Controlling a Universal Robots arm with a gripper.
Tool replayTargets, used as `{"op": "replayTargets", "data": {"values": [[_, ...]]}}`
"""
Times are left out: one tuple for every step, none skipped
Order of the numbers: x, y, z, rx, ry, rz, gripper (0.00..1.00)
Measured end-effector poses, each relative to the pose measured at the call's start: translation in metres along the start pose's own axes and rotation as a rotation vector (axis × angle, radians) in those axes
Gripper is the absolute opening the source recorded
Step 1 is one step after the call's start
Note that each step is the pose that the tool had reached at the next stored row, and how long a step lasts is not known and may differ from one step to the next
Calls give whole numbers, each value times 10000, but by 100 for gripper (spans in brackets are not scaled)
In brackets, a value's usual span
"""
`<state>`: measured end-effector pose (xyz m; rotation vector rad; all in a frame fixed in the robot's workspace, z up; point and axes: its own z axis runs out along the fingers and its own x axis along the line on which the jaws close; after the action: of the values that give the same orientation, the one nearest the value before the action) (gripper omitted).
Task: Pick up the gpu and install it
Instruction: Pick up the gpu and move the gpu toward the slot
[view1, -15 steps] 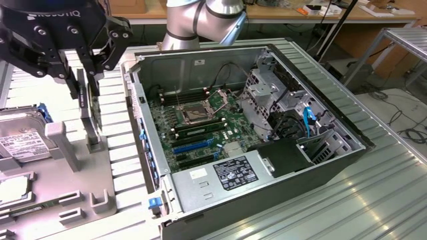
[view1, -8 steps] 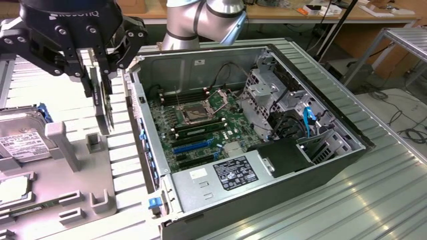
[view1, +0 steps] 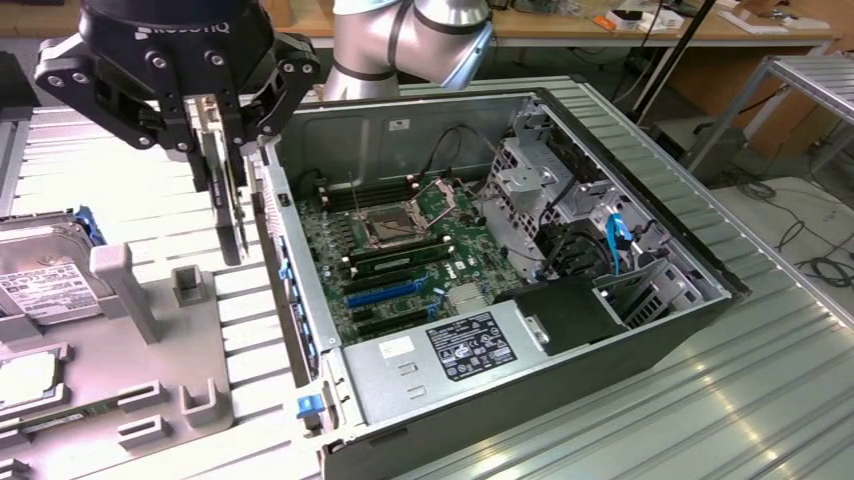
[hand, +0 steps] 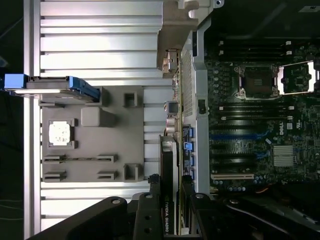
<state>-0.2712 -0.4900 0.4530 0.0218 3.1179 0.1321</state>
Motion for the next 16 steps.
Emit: {"op": "replayTargets", "data": {"values": [[-19,0,1,-1,-1,0,27],[-37,1,2,-1,-1,1,27],[-62,1,2,-1,-1,1,27],[-83,1,3,-1,-1,1,27],[-99,1,3,0,0,0,27],[-114,2,3,-1,-1,1,27],[-132,2,4,0,-1,0,27],[-146,2,4,-1,-1,0,27],[-162,2,5,0,0,0,27],[-176,2,5,-1,-1,0,27],[-194,2,6,-1,-1,0,27],[-208,3,6,0,0,0,27],[-222,3,6,0,0,1,27],[-240,3,7,-1,-1,0,27],[-260,3,7,-1,0,1,27],[-279,3,8,-1,-1,1,27]]}}
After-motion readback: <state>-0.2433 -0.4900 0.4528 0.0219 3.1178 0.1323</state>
